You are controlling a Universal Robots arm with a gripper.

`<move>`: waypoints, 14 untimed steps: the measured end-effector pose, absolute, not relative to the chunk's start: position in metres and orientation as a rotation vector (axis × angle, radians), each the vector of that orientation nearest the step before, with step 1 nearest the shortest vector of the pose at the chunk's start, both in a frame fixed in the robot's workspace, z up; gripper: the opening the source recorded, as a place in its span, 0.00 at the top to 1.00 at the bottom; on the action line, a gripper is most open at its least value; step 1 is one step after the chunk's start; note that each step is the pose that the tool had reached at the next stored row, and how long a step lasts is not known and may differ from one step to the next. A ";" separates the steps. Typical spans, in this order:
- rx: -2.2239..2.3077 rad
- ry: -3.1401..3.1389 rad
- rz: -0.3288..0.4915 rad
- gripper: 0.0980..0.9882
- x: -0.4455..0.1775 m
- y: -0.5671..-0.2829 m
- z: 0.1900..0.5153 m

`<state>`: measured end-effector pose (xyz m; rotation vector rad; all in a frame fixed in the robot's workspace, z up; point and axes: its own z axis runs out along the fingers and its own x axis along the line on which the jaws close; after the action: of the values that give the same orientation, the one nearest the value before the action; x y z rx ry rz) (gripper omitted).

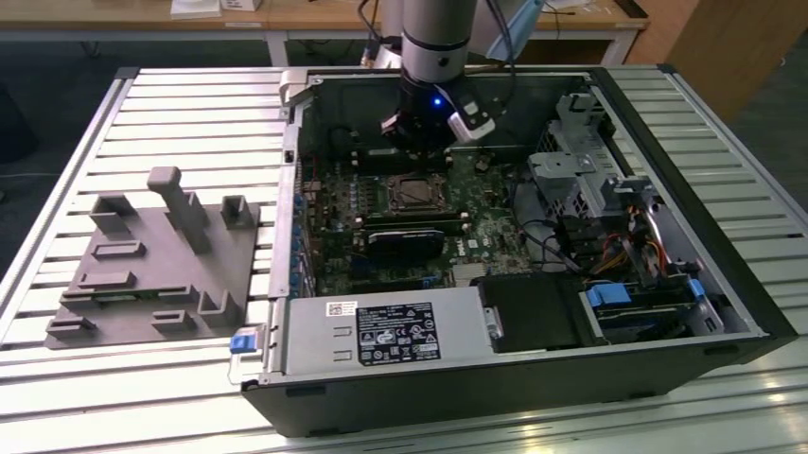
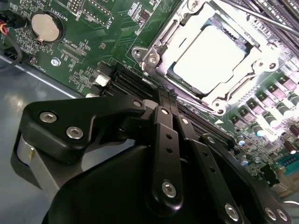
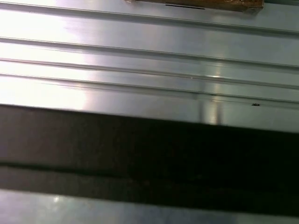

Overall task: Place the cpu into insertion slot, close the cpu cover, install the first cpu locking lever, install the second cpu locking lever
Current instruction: 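Install the first cpu locking lever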

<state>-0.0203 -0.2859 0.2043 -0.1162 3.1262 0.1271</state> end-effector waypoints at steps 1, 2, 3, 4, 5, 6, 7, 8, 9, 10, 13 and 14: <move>-0.116 3.126 0.127 0.99 -0.020 -0.286 0.203; -0.116 3.126 0.127 0.99 -0.020 -0.286 0.202; -0.116 3.126 0.127 0.99 -0.020 -0.286 0.202; -0.116 3.126 0.127 0.99 -0.020 -0.286 0.201; -0.116 3.126 0.127 0.99 -0.020 -0.286 0.201; -0.116 3.126 0.127 0.99 -0.020 -0.286 0.201; -0.116 3.126 0.127 0.99 -0.020 -0.286 0.201; -0.116 3.126 0.127 0.99 -0.020 -0.286 0.201; -0.116 3.126 0.126 0.99 -0.020 -0.286 0.201; -0.116 3.126 0.126 0.99 -0.020 -0.286 0.201; -0.116 3.126 0.121 0.99 -0.020 -0.286 0.201; -0.116 3.127 0.116 0.99 -0.020 -0.286 0.201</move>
<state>-0.0197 -0.2856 0.2014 -0.1162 3.1269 0.1157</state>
